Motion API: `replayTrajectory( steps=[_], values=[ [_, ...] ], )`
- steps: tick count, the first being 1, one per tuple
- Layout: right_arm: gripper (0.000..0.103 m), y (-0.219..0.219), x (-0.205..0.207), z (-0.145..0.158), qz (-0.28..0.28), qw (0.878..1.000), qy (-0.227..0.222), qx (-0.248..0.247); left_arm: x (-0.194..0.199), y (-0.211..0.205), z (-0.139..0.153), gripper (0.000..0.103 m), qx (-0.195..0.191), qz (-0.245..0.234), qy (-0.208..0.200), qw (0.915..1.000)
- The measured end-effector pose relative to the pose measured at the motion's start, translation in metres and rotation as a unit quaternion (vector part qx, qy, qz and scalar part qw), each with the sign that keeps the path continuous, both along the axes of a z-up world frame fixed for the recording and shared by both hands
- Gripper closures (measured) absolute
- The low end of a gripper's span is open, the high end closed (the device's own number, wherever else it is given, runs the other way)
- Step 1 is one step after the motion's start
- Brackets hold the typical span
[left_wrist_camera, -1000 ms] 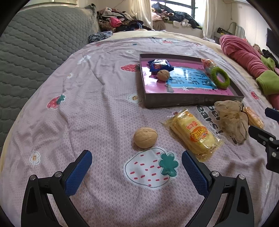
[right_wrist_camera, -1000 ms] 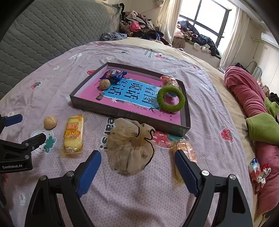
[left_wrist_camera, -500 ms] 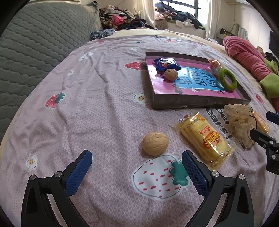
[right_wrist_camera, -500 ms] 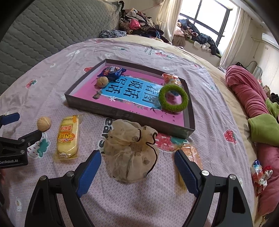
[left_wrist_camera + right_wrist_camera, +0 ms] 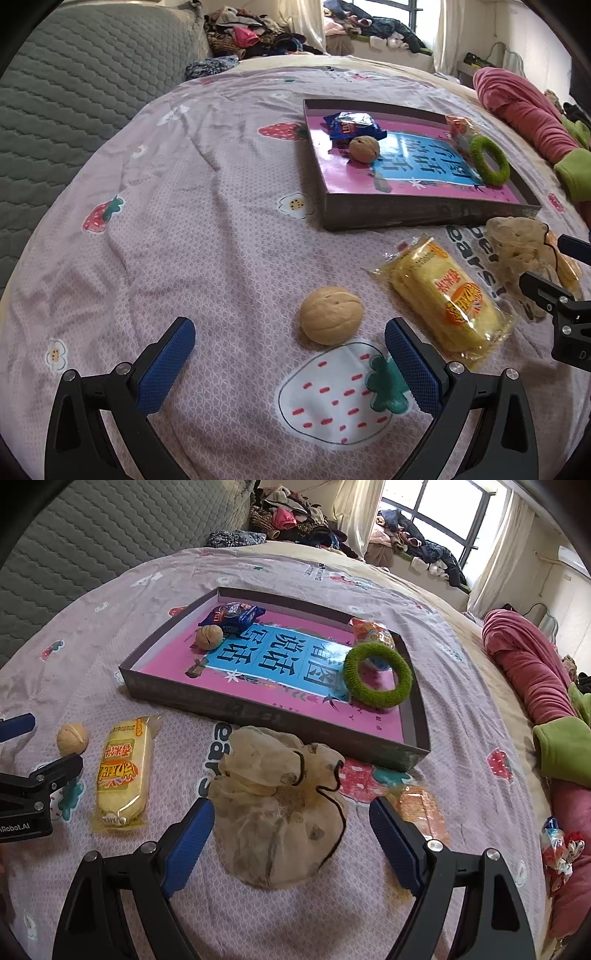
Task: Organize objects
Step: 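Grasp the second walnut with the left tool while the right tool grasps the beige mesh bag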
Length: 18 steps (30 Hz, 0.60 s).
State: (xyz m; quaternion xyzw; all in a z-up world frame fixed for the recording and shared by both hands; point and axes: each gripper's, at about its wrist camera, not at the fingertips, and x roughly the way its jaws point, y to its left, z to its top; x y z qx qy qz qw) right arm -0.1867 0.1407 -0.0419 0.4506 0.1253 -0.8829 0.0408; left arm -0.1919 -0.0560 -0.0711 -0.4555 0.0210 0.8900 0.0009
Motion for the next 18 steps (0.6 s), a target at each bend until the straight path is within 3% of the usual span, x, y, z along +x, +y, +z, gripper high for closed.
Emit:
replayTrajectory(
  steps=[10,18],
  values=[
    [0.017,-0.004,-0.018,-0.013,-0.002,1.0,-0.016,0.012,-0.007,0.001,-0.004,0.001,0.013,-0.008,0.001,0.9999],
    [0.018,-0.006,-0.03,-0.026,0.004,0.999,-0.03,-0.008,-0.011,0.009,-0.011,0.019,0.022,-0.028,-0.003,0.9994]
  ],
)
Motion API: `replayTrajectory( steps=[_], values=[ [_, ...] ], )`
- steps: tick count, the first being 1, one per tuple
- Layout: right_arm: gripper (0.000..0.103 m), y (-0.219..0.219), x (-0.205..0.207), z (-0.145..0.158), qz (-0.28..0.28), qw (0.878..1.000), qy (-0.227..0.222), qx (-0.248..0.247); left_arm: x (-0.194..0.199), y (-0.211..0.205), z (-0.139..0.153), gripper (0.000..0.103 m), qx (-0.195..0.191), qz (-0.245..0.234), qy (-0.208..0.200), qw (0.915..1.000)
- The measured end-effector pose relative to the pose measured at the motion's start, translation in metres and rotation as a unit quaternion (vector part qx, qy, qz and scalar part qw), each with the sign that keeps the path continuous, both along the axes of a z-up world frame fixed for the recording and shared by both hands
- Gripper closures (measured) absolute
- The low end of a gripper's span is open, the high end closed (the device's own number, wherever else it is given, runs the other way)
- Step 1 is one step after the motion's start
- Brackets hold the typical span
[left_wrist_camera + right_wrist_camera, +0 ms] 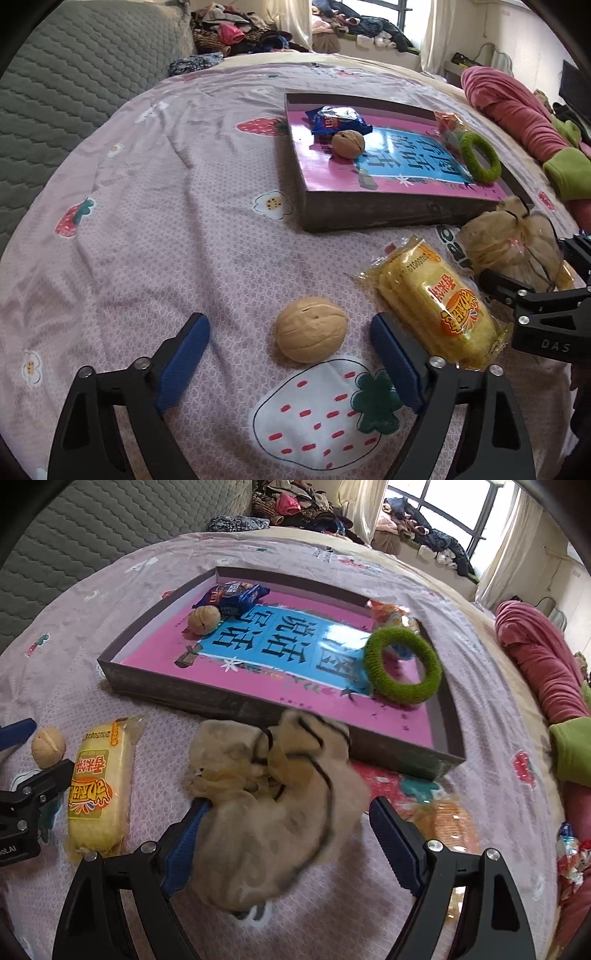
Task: Organize objects
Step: 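Grasp the second walnut with the left tool while the right tool grasps the beige mesh bag, then carry the walnut and mesh bag with both tools over the tray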
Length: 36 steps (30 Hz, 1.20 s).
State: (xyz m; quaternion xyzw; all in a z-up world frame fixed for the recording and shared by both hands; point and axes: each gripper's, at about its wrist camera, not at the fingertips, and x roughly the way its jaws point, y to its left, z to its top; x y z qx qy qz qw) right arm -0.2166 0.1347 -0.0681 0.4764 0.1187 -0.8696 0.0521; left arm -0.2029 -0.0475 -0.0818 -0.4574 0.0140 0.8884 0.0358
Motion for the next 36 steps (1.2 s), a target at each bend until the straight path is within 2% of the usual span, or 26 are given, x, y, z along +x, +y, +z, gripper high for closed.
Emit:
replayTrajectory(
  steps=[3,5,7,11,14,18,25,36],
  values=[
    [0.018,0.001,-0.002,-0.003,0.003,1.0,-0.001,-0.018,-0.001,0.002,0.0,0.024,0.004,-0.005,0.001,1.0],
    [0.027,0.002,-0.003,-0.003,0.006,1.0,-0.001,-0.03,-0.001,0.001,-0.001,0.029,0.008,-0.006,0.002,0.9999],
    [0.04,0.001,-0.003,-0.003,0.013,0.999,-0.001,-0.041,-0.002,0.001,-0.001,0.034,0.012,-0.007,0.002,0.9999],
    [0.05,-0.004,-0.001,-0.002,0.024,0.999,0.001,-0.045,-0.001,0.002,0.0,0.051,0.02,-0.012,0.006,0.9997],
    [0.057,-0.004,0.0,-0.001,0.027,0.998,0.004,-0.05,-0.001,0.004,0.001,0.059,0.025,-0.016,0.008,0.9995],
    [0.076,-0.003,0.002,0.0,0.03,0.998,0.005,-0.054,0.001,0.005,-0.001,0.067,0.034,-0.021,0.009,0.9992],
    [0.084,0.003,0.004,0.001,0.03,0.997,0.017,-0.074,0.003,0.006,-0.002,0.067,0.043,-0.018,0.013,0.9988],
    [0.088,0.014,0.009,0.007,0.027,0.993,0.033,-0.11,0.01,0.011,0.001,0.067,0.049,-0.025,0.023,0.9982]
  ],
)
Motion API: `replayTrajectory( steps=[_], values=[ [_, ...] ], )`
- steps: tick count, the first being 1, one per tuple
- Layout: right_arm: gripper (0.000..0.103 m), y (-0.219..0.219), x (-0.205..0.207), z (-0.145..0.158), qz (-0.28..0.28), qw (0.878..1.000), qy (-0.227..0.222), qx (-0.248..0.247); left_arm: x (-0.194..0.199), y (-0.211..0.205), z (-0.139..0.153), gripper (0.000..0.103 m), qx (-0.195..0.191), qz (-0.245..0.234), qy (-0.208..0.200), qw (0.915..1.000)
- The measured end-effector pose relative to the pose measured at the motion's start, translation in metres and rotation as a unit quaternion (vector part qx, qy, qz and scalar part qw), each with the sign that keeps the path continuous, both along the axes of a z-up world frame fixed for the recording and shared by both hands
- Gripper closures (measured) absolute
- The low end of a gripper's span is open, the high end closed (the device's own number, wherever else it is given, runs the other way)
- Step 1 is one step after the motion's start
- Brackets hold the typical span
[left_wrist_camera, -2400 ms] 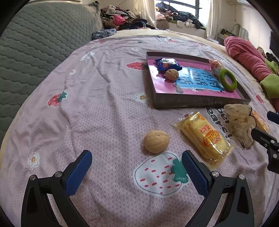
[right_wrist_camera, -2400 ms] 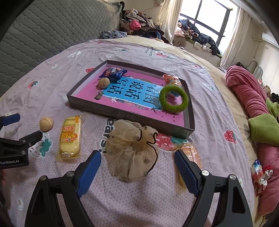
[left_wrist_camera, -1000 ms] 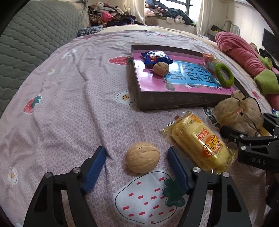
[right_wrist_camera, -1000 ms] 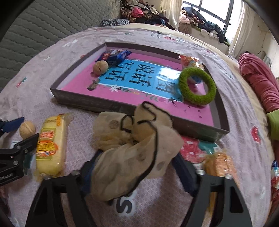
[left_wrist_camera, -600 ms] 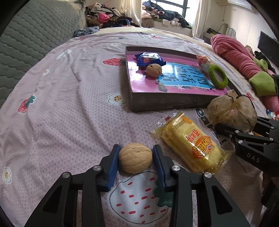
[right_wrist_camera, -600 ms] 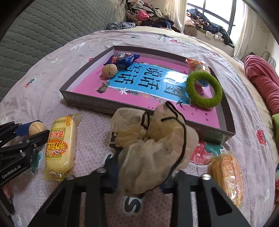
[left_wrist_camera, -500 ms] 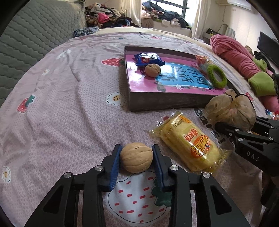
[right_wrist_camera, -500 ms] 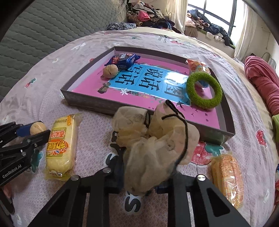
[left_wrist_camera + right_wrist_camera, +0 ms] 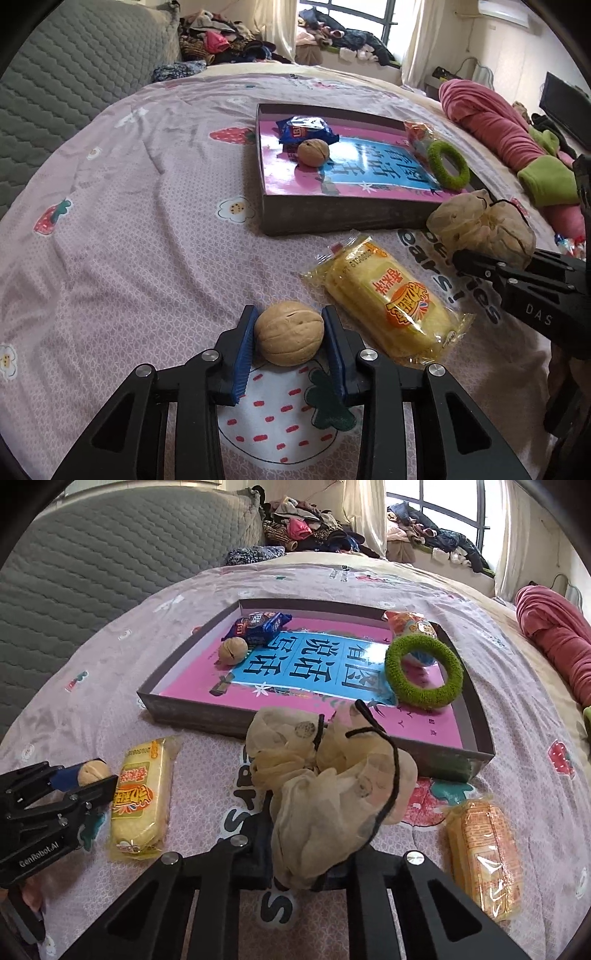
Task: Organize objects
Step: 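Carry the walnut and mesh bag with both tools over the tray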
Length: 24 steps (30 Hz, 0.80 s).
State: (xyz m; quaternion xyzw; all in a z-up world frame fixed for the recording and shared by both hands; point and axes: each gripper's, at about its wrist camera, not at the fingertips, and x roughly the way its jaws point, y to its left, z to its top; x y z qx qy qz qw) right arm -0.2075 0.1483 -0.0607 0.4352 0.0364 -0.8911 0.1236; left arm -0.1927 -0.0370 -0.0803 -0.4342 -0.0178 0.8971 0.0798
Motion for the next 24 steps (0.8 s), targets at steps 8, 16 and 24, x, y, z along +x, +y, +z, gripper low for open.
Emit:
replayTrajectory(
  steps=[8,16,24],
  values=[
    [0.088,0.007,0.002,0.004,-0.002,1.0,0.003,-0.026,0.001,-0.002,0.004,0.067,0.008,0.004,0.006,0.9999],
    [0.088,0.012,0.009,0.016,-0.004,0.999,0.019,-0.041,0.004,-0.006,0.011,0.067,0.013,0.006,0.016,0.9998],
    [0.088,0.019,0.017,0.038,-0.008,0.998,0.043,-0.053,0.01,-0.002,0.032,0.067,0.012,0.005,0.032,0.9994]
  ],
)
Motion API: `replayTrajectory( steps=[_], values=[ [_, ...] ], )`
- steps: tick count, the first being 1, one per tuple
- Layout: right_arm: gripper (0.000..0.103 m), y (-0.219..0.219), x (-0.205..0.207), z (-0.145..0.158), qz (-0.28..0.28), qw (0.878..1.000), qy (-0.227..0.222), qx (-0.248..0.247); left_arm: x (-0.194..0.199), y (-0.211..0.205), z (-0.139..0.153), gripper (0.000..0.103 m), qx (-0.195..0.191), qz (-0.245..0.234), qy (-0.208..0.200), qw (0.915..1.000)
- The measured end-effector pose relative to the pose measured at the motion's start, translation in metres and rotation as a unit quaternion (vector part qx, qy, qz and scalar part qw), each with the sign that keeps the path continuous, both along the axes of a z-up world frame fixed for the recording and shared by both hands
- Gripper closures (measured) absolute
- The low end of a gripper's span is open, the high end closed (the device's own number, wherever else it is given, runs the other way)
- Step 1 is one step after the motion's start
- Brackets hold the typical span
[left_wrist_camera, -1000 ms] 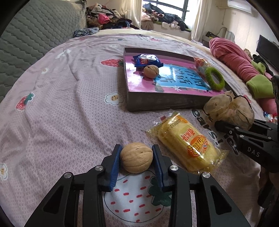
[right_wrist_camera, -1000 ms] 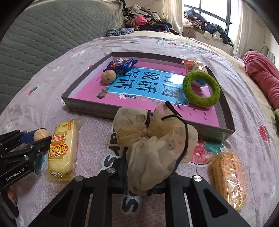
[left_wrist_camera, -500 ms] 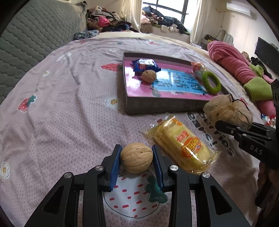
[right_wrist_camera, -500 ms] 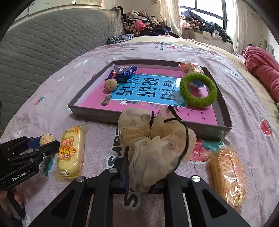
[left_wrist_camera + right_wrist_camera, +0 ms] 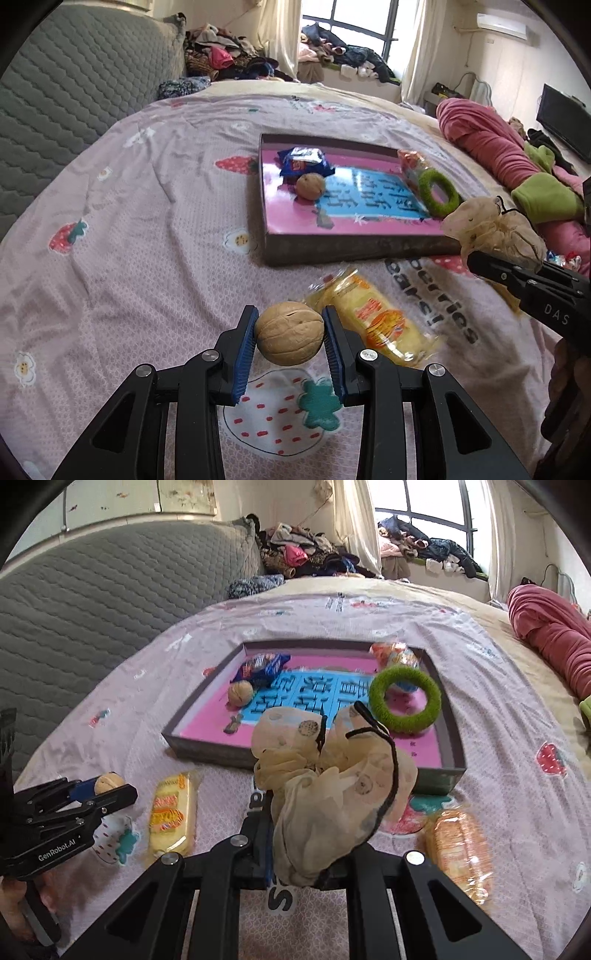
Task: Organize objects
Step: 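Carry the walnut and mesh bag with both tools over the tray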
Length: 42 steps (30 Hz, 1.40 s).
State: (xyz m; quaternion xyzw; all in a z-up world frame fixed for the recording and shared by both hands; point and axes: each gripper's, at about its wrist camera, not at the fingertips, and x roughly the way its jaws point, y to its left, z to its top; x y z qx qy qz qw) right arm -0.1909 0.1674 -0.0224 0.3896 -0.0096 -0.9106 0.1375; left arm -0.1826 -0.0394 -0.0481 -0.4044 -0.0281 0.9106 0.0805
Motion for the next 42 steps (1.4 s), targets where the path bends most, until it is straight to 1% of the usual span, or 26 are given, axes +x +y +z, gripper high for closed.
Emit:
replayTrajectory(
  steps=[3,5,8,11,14,18,24,35,38,42],
  values=[
    [0.088,0.003,0.002,0.012,-0.002,1.0,0.011,-0.004,0.001,0.005,0.009,0.067,-0.001,-0.003,0.004,1.0],
    [0.088,0.006,0.0,0.016,-0.004,1.0,0.01,-0.007,0.001,0.008,0.015,0.067,-0.001,-0.006,0.005,1.0],
    [0.088,0.011,-0.003,0.025,-0.003,1.0,0.009,-0.009,-0.005,0.016,0.025,0.067,-0.002,-0.014,0.007,0.9999],
    [0.088,0.017,-0.006,0.04,-0.008,1.0,0.019,-0.004,-0.013,0.022,0.038,0.067,-0.006,-0.019,0.016,0.9997],
    [0.088,0.022,-0.01,0.057,-0.011,0.999,0.036,-0.003,-0.026,0.03,0.056,0.067,-0.009,-0.027,0.03,0.9992],
    [0.088,0.025,-0.016,0.08,-0.012,0.998,0.064,-0.007,-0.043,0.041,0.077,0.067,-0.004,-0.039,0.053,0.9978],
    [0.088,0.028,-0.027,0.11,-0.014,0.994,0.106,-0.013,-0.065,0.056,0.097,0.067,-0.007,-0.054,0.077,0.9956],
    [0.088,0.029,-0.052,0.124,-0.014,0.992,0.121,-0.012,-0.097,0.076,0.122,0.067,-0.014,-0.07,0.099,0.9925],
    [0.088,0.033,-0.053,0.118,-0.016,0.991,0.13,-0.018,-0.103,0.081,0.118,0.067,-0.01,-0.074,0.102,0.992],
    [0.088,0.038,-0.058,0.104,-0.015,0.992,0.123,-0.017,-0.107,0.085,0.102,0.067,-0.014,-0.076,0.099,0.9921]
  ],
)
